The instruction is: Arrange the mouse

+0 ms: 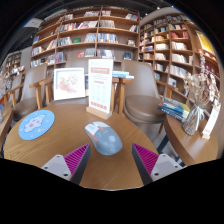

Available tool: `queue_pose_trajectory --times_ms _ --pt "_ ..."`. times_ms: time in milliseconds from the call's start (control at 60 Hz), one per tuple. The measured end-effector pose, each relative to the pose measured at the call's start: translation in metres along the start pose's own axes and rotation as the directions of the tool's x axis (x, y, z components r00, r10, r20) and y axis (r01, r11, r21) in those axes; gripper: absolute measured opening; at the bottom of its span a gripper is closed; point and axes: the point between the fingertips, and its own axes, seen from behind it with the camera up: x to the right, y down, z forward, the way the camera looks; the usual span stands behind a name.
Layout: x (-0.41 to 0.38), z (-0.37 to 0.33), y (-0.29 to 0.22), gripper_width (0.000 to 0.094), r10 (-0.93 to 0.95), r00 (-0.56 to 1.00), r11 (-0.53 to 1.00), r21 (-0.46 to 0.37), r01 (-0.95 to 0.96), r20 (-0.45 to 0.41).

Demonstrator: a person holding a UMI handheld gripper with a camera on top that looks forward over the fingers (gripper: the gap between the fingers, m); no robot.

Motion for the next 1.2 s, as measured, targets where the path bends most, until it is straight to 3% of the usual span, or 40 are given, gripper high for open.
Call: queue_pose_trajectory --times_ms 1033,1100,1117,1133,1200 --pt "0.002 0.084 -0.034 0.082 0.022 1.0 0.996 -0.084 -0.024 -0.02" --pt "-0.004 0.085 -0.034 0.073 0.034 0.999 0.996 -0.088 -0.033 0.002" --pt "-0.008 0.085 -0.033 0.0665 0.038 0.999 0.995 -0.09 -0.036 0.015" --pt "-0.012 0.085 -0.033 0.0524 0.042 0.999 0.995 -0.093 -0.039 0.032" --pt "-0.004 0.083 -0.032 0.0467 0.022 1.0 0.995 -0.099 -0.023 -0.007"
